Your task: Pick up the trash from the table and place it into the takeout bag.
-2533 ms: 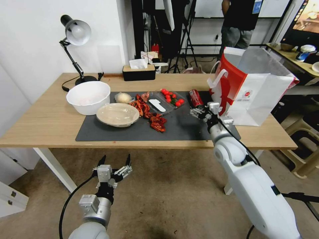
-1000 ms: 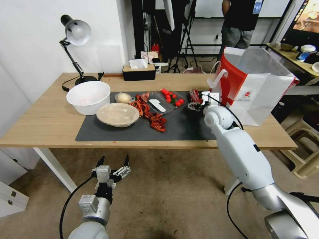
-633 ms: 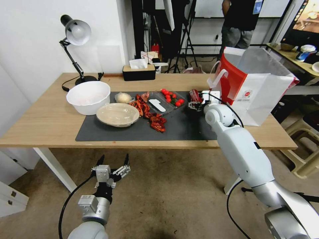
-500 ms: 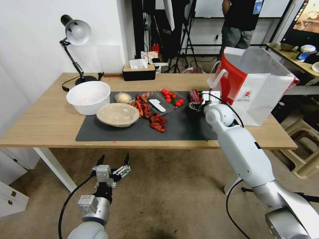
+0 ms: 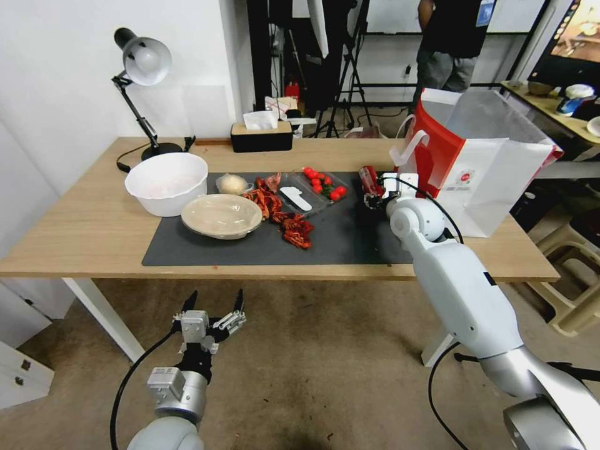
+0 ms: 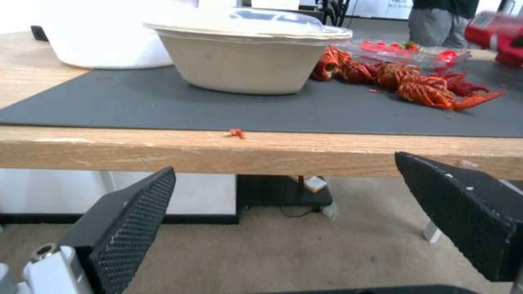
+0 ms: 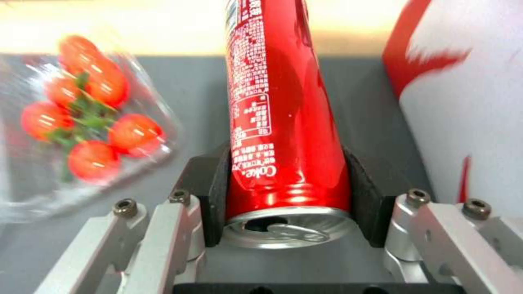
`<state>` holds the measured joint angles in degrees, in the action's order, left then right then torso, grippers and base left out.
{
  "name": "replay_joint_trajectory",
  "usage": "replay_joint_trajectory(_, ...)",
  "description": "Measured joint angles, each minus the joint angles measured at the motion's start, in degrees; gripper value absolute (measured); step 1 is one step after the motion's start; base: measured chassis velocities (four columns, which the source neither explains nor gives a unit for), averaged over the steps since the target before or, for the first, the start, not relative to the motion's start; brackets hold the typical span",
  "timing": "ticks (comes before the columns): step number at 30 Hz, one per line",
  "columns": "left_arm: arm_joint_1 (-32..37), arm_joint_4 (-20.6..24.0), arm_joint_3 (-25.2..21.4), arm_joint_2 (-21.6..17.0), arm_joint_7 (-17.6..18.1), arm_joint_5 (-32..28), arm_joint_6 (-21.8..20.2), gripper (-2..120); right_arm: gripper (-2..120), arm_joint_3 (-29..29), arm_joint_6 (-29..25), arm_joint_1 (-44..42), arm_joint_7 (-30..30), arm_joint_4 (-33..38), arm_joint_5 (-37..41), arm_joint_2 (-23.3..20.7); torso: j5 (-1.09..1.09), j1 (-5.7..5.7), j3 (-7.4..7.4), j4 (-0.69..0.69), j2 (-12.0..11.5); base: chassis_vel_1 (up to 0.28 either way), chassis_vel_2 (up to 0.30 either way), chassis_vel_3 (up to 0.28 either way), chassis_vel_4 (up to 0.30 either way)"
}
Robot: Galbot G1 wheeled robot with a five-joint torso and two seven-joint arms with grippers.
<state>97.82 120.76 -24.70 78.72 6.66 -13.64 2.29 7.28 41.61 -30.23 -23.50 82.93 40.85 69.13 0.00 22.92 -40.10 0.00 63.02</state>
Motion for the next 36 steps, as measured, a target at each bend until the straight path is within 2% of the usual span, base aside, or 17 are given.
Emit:
replay_joint_trajectory(10, 0.1, 0.3, -0.1, 0.0, 0.0, 0.0, 0.0, 100, 44, 0.4, -0.2, -1.2, 0.0, 4.2, 0.0, -1.4, 0.0, 0.0, 0.0, 0.0, 0.0, 0.0, 0.0, 0.0, 0.0)
replay_joint_trajectory(12, 0.2, 0.4, -0.3, 0.0, 0.0, 0.0, 0.0, 100, 44, 0.3, 0.0, -2.2, 0.4, 9.2, 1.2, -3.3, -0.01, 0.0, 0.0, -0.01, 0.0, 0.0, 0.0, 0.0, 0.0)
replay_joint_trajectory(13, 0.2, 0.4, -0.3, 0.0, 0.0, 0.0, 0.0, 100, 44, 0.3, 0.0, -2.2, 0.4, 9.2, 1.2, -3.3, -0.01, 0.0, 0.0, -0.01, 0.0, 0.0, 0.0, 0.0, 0.0)
replay_joint_trajectory(16, 0.4, 0.8, -0.2, 0.2, 0.1, 0.2, 0.0, 100, 44, -0.3, 0.2, -4.3, 0.6, 20.0, 4.8, -7.5, 0.0, 0.0, 0.0, 0.0, 0.0, 0.0, 0.0, 0.0, 0.0)
replay_joint_trajectory(17, 0.4, 0.8, -0.2, 0.2, 0.1, 0.2, 0.0, 100, 44, -0.3, 0.2, -4.3, 0.6, 20.0, 4.8, -7.5, 0.0, 0.0, 0.0, 0.0, 0.0, 0.0, 0.0, 0.0, 0.0)
replay_joint_trajectory(20, 0.6, 0.9, -0.4, 0.3, 0.2, 0.3, 0.0, 100, 44, 1.2, -0.7, -5.3, 2.1, 26.4, 5.6, -11.0, 0.0, 0.0, 0.0, 0.0, 0.0, 0.0, 0.0, 0.0, 0.0)
replay_joint_trajectory(25, 0.7, 1.1, -0.3, 0.5, 0.2, 0.3, 0.0, 100, 44, 3.8, -2.3, -3.9, 2.1, 28.4, 5.2, -14.1, 0.0, 0.0, 0.0, 0.0, 0.0, 0.0, 0.0, 0.0, 0.0)
replay_joint_trajectory(27, 0.6, 1.2, -0.3, 0.4, 0.3, 0.3, 0.0, 100, 44, 6.3, -2.3, -0.8, 0.0, 28.7, 8.5, -17.1, 0.01, 0.0, 0.0, 0.0, 0.0, 0.0, 0.0, 0.0, 0.0)
replay_joint_trajectory(32, 0.7, 1.2, -0.4, 0.4, 0.3, 0.4, 0.0, 100, 44, 7.8, -1.9, 2.4, -2.0, 27.7, 11.8, -19.4, 0.0, 0.0, 0.0, 0.0, 0.0, 0.0, 0.0, 0.0, 0.0)
replay_joint_trajectory(35, 0.7, 1.2, -0.3, 0.3, 0.3, 0.4, 0.0, 100, 44, 8.7, -0.1, 6.8, -7.3, 25.8, 17.8, -22.7, -0.01, 0.0, 0.0, 0.0, 0.0, 0.0, 0.0, 0.0, 0.0)
replay_joint_trajectory(36, 0.7, 1.2, -0.3, 0.3, 0.3, 0.4, 0.0, 100, 44, 8.7, -0.1, 6.8, -7.3, 25.8, 17.8, -22.7, -0.01, 0.0, 0.0, 0.0, 0.0, 0.0, 0.0, 0.0, 0.0)
